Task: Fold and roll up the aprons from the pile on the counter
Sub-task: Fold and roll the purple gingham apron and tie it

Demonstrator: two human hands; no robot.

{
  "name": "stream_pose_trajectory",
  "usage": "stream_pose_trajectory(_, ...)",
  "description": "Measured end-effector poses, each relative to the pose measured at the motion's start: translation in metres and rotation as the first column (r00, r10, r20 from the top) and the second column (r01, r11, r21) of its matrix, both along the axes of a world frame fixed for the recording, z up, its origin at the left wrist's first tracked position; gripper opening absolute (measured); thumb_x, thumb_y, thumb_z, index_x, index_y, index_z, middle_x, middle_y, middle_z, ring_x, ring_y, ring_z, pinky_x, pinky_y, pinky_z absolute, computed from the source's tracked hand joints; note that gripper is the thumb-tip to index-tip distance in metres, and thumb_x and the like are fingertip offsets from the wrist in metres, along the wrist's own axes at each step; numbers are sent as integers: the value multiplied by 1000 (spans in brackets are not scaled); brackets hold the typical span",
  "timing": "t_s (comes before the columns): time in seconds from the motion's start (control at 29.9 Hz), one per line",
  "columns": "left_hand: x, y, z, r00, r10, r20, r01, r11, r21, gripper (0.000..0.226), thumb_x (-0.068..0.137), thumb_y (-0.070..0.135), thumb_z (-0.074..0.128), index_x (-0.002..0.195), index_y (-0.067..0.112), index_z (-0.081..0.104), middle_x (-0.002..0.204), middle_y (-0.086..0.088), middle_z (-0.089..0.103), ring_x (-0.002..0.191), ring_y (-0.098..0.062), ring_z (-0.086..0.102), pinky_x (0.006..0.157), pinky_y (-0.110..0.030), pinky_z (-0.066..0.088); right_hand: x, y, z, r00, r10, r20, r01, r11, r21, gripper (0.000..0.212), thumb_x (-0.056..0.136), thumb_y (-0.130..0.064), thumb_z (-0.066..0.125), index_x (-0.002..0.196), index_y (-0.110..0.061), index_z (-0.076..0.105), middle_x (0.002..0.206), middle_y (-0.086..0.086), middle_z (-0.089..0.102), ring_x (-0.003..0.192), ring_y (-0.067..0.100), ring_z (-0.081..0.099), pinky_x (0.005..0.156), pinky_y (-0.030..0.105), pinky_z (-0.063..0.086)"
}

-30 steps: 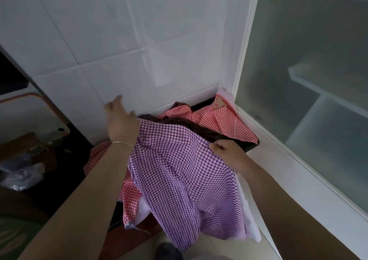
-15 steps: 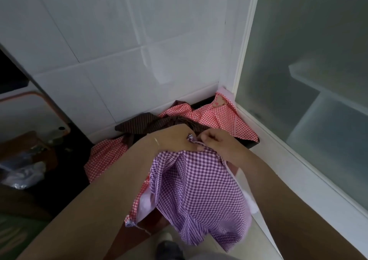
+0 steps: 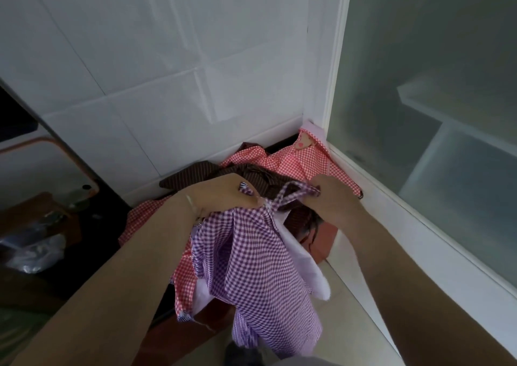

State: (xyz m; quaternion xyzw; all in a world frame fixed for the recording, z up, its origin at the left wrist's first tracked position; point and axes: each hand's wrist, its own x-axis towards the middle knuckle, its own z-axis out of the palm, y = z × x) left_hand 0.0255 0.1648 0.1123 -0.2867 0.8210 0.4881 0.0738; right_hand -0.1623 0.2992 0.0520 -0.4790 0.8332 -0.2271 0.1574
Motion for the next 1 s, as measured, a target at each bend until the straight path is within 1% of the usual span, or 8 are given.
stream_pose_trajectory(0.13, -5, 4, 0, 999, 35, 25, -34, 999, -23, 44, 84, 48, 64, 96, 7, 73, 95, -10, 73, 88, -22, 68, 87, -33, 52, 28, 3, -7, 975, -66, -214, 77, 996, 41, 30, 91, -34, 56, 118, -23, 50, 121, 2, 47, 114, 25, 47, 95, 43, 42)
stream_pose_trajectory(0.2, -4, 4, 0, 997, 63, 54, -62, 998, -20, 72, 73, 67, 65, 91, -2, 66, 93, -22, 68, 79, -31, 61, 83, -41, 50, 34, 3, -10, 995, 51, 87, -50, 999, -23, 22, 91, -33, 59, 108, -22, 54, 111, -1, 57, 100, 17, 56, 86, 36, 49)
stream_pose_trajectory(0.3, -4, 4, -1, 990, 108, 91, -106, 994, -19, 55, 76, 57, 68, 84, 3, 65, 83, -16, 60, 73, -26, 52, 72, -35, 41, 52, 4, -10, 813, 244, 529, -140, 963, -230, 13, 89, -36, 65, 89, -23, 62, 90, -8, 67, 83, 7, 62, 77, 26, 49)
stream_pose_trajectory(0.4, -8, 8, 4, 988, 132, 85, -128, 990, -55, 46, 90, 32, 63, 92, -14, 62, 83, -24, 62, 73, -24, 54, 74, -36, 44, 63, 4, -17, 827, 282, 486, -64, 906, -418, 8, 87, -28, 67, 87, -31, 61, 93, -11, 64, 89, 3, 59, 83, 23, 47)
stream_pose_trajectory(0.57, -11, 12, 11, 992, 80, 95, -68, 991, -117, 33, 93, 33, 58, 95, 3, 72, 97, -21, 69, 82, -27, 65, 88, -42, 51, 62, 0, -16, 780, 319, 539, -138, 927, -350, 12, 89, -31, 63, 84, -32, 54, 84, -11, 59, 76, 2, 55, 71, 21, 43)
stream_pose_trajectory(0.67, -12, 11, 15, 990, 34, 138, -9, 984, -178, 34, 92, 44, 56, 92, 17, 75, 94, -11, 72, 90, -25, 67, 87, -38, 52, 55, 2, -11, 886, 320, 335, -248, 939, -239, 23, 95, -36, 54, 75, -24, 53, 71, -8, 54, 62, 5, 48, 60, 26, 37)
stream_pose_trajectory(0.8, -11, 6, 16, 989, 60, 136, -25, 969, -245, 31, 92, 43, 57, 93, 18, 75, 90, 0, 73, 84, -14, 67, 81, -29, 53, 42, 3, -5, 952, 302, 42, -294, 945, -143, 28, 98, -33, 47, 75, -18, 56, 77, -3, 53, 69, 14, 52, 66, 37, 43)
stream_pose_trajectory(1.0, -22, 8, 19, 992, 90, 91, -65, 967, -247, 28, 92, 41, 58, 87, 20, 76, 86, 2, 73, 76, -7, 65, 67, -16, 49, 56, 2, -15, 874, 304, 378, -137, 902, -409, 9, 92, -25, 60, 96, -22, 69, 94, -11, 69, 87, 2, 62, 80, 18, 48)
